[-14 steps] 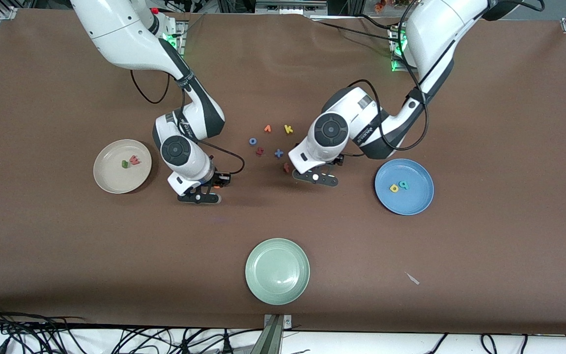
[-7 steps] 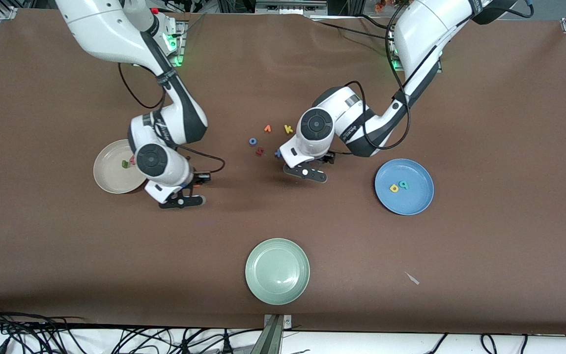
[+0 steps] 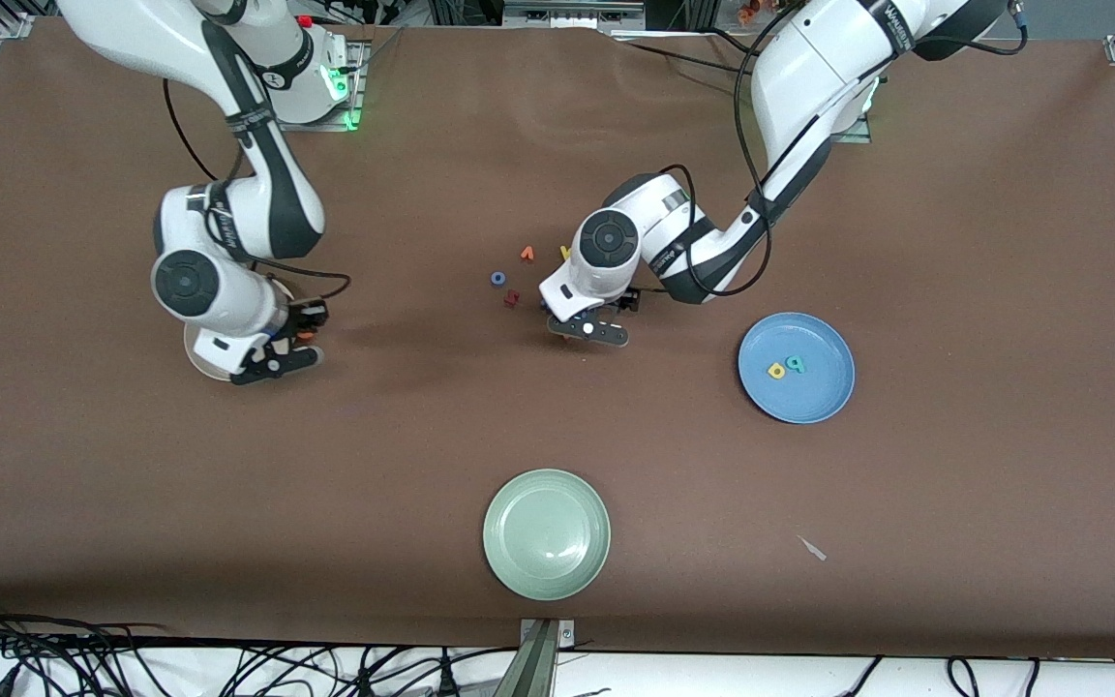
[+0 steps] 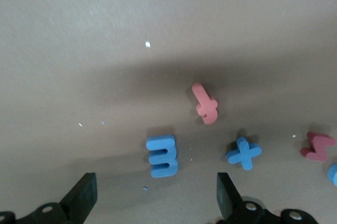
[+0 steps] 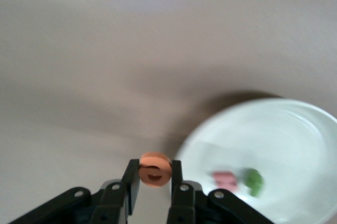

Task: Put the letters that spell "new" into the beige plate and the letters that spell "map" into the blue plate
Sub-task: 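Place the e on the white plate while the left gripper grasps the blue E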

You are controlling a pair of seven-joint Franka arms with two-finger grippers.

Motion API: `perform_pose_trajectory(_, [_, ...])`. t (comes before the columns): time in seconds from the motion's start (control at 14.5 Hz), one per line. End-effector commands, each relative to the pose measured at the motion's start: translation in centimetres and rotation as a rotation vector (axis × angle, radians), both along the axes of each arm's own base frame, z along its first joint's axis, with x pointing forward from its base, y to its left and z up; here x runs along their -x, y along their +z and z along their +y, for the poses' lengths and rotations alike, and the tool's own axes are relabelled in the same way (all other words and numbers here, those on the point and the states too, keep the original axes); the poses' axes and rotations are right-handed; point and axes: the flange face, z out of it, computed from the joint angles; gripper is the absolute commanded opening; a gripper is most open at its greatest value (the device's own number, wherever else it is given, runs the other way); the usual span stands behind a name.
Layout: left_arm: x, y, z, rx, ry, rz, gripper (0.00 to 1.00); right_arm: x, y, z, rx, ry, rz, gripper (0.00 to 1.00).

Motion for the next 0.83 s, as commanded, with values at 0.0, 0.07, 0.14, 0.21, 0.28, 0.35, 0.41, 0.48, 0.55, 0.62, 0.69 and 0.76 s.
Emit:
perform_pose_trajectory(0.0, [0.3, -1.0, -0.3, -0.039, -0.005, -0.049, 1.0, 1.5, -0.4, -5.2, -0.011, 0.077, 0.002, 0.17])
perform_pose_trajectory(0.07, [0.3, -1.2, -0.4, -0.041, -0.01, -0.055, 0.96, 1.7, -0.6, -6.6, -0.009, 0.082, 0.007, 0.17])
perform_pose_trajectory(0.14, [0.1, -1.4, -0.5, -0.03, -0.014, -0.072, 0.88, 1.9, -0.9, -7.4, -0.008, 0.089, 0.016, 0.17])
perform_pose_trajectory(0.21, [-0.1, -1.7, -0.5, -0.013, -0.013, -0.083, 0.87, 1.8, -1.0, -8.1, -0.007, 0.096, 0.019, 0.17])
perform_pose_trajectory(0.28, [-0.2, -2.4, -0.4, -0.003, -0.004, -0.084, 0.88, 1.8, -1.1, -8.7, -0.006, 0.097, 0.02, 0.19])
perform_pose_trajectory(0.35, [-0.3, -2.6, -0.4, 0.004, 0.004, -0.087, 0.88, 1.9, -1.4, -8.8, -0.005, 0.096, 0.029, 0.46])
perform_pose_trajectory(0.41, [-0.2, -2.5, -0.4, 0.001, 0.009, -0.089, 0.87, 2.0, -1.5, -9.1, -0.007, 0.068, 0.035, 0.9])
perform_pose_trajectory(0.48, [-0.2, -2.4, -0.4, -0.001, 0.009, -0.089, 0.82, 2.1, -1.6, -9.6, -0.01, 0.053, 0.044, 1.0])
perform_pose_trajectory(0.55, [-0.2, -2.4, -0.4, -0.001, 0.009, -0.089, 0.72, 2.3, -1.8, -9.6, -0.011, 0.051, 0.066, 1.0])
perform_pose_trajectory(0.62, [-0.3, -2.3, -0.4, 0.0, 0.009, -0.091, 0.59, 2.3, -1.7, -9.6, -0.011, 0.05, 0.074, 1.0])
perform_pose_trajectory(0.69, [-0.2, -2.3, -0.4, -0.004, 0.008, -0.089, 0.45, 2.3, -1.6, -9.5, -0.012, 0.051, 0.074, 1.0])
perform_pose_trajectory(0.76, [-0.2, -2.3, -0.2, -0.008, 0.008, -0.087, 0.34, 2.2, -1.5, -9.3, -0.013, 0.054, 0.073, 1.0])
